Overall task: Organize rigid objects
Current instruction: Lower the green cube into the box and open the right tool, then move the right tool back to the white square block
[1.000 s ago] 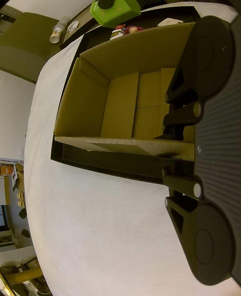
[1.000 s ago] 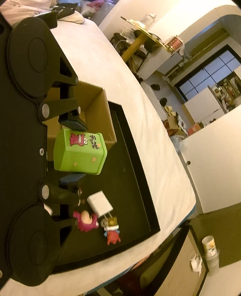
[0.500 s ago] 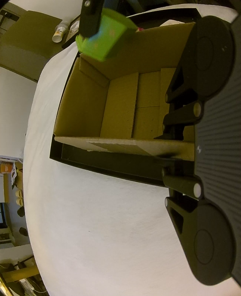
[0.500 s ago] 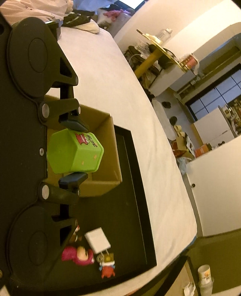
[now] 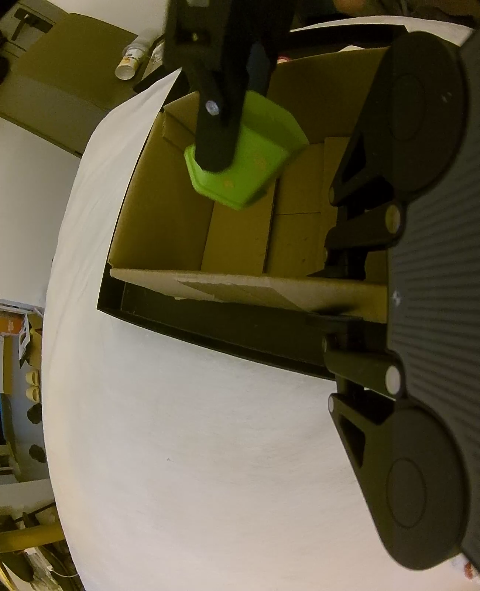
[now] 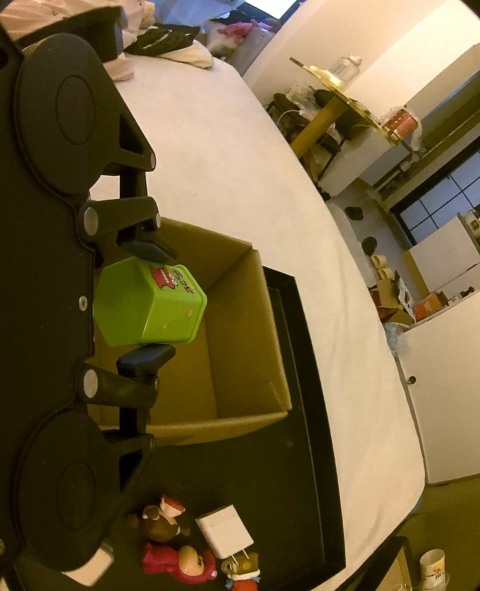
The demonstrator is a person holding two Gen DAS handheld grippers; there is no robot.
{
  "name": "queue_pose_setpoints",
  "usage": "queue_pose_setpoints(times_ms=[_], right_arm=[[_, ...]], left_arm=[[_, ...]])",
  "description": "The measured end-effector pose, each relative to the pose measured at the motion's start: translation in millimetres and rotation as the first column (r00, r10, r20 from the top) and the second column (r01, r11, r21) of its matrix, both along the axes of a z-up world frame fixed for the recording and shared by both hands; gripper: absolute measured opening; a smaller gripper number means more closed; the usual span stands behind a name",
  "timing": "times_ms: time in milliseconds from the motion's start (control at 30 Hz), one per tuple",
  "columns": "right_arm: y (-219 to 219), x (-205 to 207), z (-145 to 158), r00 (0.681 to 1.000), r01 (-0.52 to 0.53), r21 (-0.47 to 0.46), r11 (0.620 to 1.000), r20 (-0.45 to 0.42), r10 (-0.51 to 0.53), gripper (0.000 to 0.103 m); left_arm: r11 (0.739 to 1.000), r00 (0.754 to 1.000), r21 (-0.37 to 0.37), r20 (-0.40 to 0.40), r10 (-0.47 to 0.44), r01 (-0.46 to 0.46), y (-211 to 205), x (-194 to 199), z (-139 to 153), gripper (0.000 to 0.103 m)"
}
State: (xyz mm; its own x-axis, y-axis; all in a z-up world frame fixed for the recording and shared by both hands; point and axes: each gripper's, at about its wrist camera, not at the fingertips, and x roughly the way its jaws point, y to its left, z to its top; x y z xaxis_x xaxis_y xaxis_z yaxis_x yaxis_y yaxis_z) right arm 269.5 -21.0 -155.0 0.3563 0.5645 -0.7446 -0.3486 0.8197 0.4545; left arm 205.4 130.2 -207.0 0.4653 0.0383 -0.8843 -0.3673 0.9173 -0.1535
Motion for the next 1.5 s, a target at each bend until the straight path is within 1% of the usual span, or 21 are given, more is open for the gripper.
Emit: queue_pose_setpoints(times_ms=[333,500,567,633,667,900,1067,1200,1300,1500], right_arm=[[14.2,-0.3,-9.0,1.000,-0.022,-0.059,0.998,-0.005,0.022,0.048],[16.3,7.3,-8.7,1.000,0.005,-0.055,0.998,-0.006,-0.006,0.049],[17.1,9.5,-7.5,1.000,0.007,-0.044,0.999,0.002,-0.007,0.051],[17.1,8.5,-4.3,1.000,-0.010,-0.030,1.000,0.019,0.011,0.058],[15.9,7.1,-2.7,1.000,-0.013,-0.029,0.999,0.026,0.013,0.058],[-3.3,0.5,2.0,1.000,0.004,-0.037,0.999,0.013,-0.004,0.059],[-15.3,-3.3,12.6,1.000,0.013,-0.029,0.999,0.027,-0.012,0.060],[-32.1,-3.9,23.6,0.998,0.047,-0.022,0.999,0.050,-0.046,0.060],[-46.5,-3.0,27.5,0.997,0.063,0.008,0.998,0.036,-0.064,0.061],[-68.2,-5.5,35.0,0.994,0.095,0.014,0.995,0.054,-0.095,0.062]], left_arm=[[1.000,1.000,-0.012,0.003,0.012,-0.012,3.4,-1.7,-1.4,0.015],[1.000,1.000,-0.018,0.003,0.015,-0.015,4.8,-2.4,-1.6,0.015],[1.000,1.000,-0.018,0.003,0.016,-0.016,5.0,-2.6,-1.6,0.015],[1.000,1.000,-0.018,0.003,0.018,-0.018,5.9,-2.9,-1.5,0.015],[1.000,1.000,-0.016,0.005,0.019,-0.019,6.1,-3.0,-1.3,0.015],[1.000,1.000,-0.004,0.000,0.009,-0.009,2.0,-2.7,-1.8,0.015],[1.000,1.000,0.014,-0.012,-0.012,0.012,-1.4,-0.9,0.9,0.015],[0.999,0.999,0.042,-0.027,-0.034,0.035,-4.1,1.1,3.0,0.015],[0.997,0.998,0.057,-0.034,-0.044,0.045,-6.0,2.6,5.2,0.015],[0.996,0.998,0.075,-0.035,-0.051,0.053,-8.1,8.5,9.7,0.015]])
